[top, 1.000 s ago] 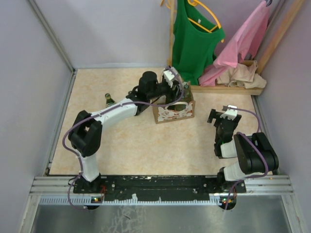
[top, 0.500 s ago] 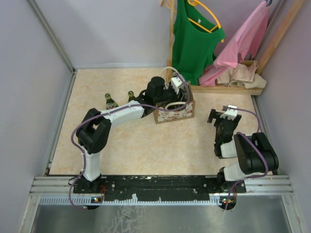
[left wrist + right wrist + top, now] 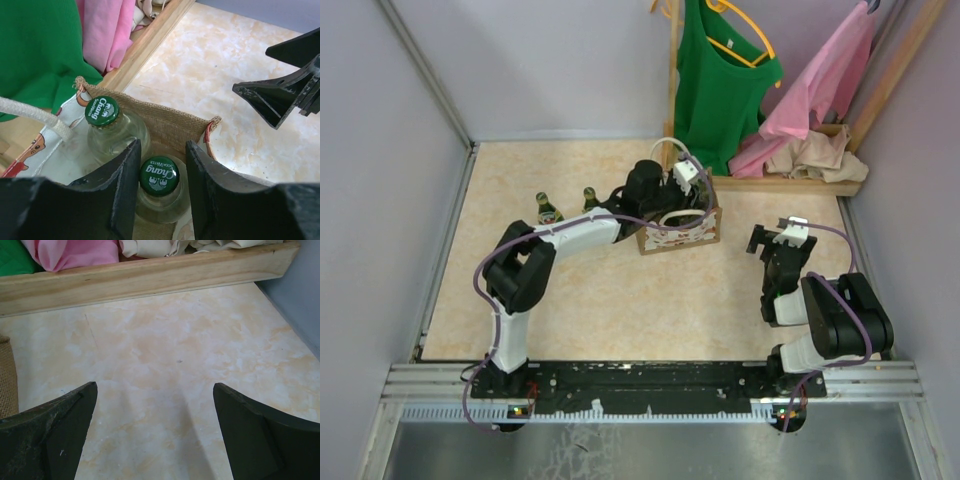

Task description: Take the beverage out of the canvas bag

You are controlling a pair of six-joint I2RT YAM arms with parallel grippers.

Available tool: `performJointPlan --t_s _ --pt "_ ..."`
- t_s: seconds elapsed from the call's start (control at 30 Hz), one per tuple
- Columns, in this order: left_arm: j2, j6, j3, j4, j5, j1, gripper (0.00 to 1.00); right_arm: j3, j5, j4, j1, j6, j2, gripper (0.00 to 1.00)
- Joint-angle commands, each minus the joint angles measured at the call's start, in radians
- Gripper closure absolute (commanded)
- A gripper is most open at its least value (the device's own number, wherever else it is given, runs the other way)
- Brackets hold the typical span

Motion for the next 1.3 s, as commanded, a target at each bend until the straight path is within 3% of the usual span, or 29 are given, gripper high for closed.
performJointPlan --t_s 0.0,0.2,0.23,0.3,0.33,0.6,1.0,1.27 --pt "0.028 0.025 0.030 -0.018 -0.016 -0.003 0.54 0.020 0.003 0.044 -0.001 0.002 -0.017 0.01" --pt "0.050 0.025 0.025 -0.019 -0.018 -0.003 0.55 0.020 0.004 0.044 -0.001 0.002 -0.017 0.01" --pt "0.052 0.024 0.026 -0.018 -0.019 -0.003 0.63 0.020 0.003 0.044 -0.001 0.002 -0.017 0.01" --pt "0.056 0.024 0.030 -0.017 -0.024 -0.003 0.90 0.020 0.003 0.044 -0.001 0.002 -0.017 0.01" --pt "0.056 0.023 0.034 -0.017 -0.024 -0.003 0.99 0.020 0.003 0.044 -0.002 0.002 -0.017 0.01" --pt "-0.024 0.070 0.093 -0.006 -0.055 -0.002 1.00 0.020 0.003 0.044 -0.001 0.002 -0.017 0.01" --pt "-0.113 0.165 0.304 -0.028 -0.092 -0.001 1.00 0.020 0.003 0.045 -0.002 0.002 -0.017 0.01" --pt "-0.221 0.187 0.296 -0.050 -0.185 -0.002 1.00 0.021 0.004 0.044 -0.001 0.002 -0.017 0.01"
